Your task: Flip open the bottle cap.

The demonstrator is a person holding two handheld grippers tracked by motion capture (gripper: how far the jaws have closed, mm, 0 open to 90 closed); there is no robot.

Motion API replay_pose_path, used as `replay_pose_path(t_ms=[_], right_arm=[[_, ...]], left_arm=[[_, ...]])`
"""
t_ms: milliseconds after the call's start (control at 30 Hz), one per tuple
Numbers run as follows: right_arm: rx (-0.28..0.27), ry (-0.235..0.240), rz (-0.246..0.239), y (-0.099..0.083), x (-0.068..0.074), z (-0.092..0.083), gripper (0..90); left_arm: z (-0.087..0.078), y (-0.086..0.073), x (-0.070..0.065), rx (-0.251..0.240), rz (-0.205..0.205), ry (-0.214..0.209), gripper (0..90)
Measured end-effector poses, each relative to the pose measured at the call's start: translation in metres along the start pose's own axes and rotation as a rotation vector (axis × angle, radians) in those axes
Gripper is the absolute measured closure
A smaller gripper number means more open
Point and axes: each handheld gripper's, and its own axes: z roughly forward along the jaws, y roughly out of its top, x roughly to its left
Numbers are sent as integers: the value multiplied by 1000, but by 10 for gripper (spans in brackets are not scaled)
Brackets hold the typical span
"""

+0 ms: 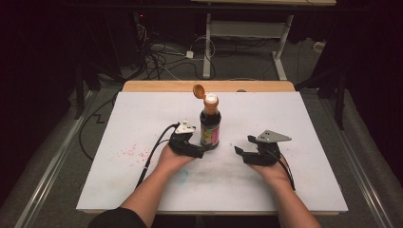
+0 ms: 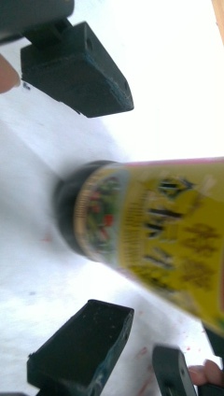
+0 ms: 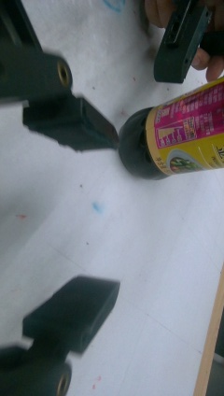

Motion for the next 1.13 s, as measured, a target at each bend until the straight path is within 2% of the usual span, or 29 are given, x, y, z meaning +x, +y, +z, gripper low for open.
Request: replay_pose_path(t_ms=[67, 200, 300, 467, 633, 700, 800, 967, 1067, 1133], right_arm=[[-5, -10, 5, -4, 1, -4, 150], [-23, -40, 30, -13, 0, -15, 6], [-31, -67, 48, -21, 0, -24, 5], [-45, -100, 46, -31, 1, -40, 5], [-57, -119, 46, -41, 2, -54, 5], [-65, -124, 43, -44, 3, -59, 5], [-66, -130, 45, -49, 4, -66, 5], [-64, -147, 38, -53, 3, -67, 5], [-69, -153, 52, -53, 1, -66, 5], [-67, -154, 44, -54, 0, -66, 5]], left_arm=[[-8, -1, 2, 2, 7, 15, 0], [-29, -4, 7, -7, 17, 28, 0], [-48, -7, 11, -23, 15, 44, 0], [-81, -15, 20, -42, 11, 84, 0], [-117, -20, 29, -71, 3, 119, 0], [-129, -22, 32, -71, 16, 136, 0], [-145, -25, 36, -79, -1, 151, 0], [-156, -33, 35, -101, 21, 150, 0], [-155, -32, 37, -98, 11, 153, 0], [-156, -33, 37, -106, 14, 147, 0]])
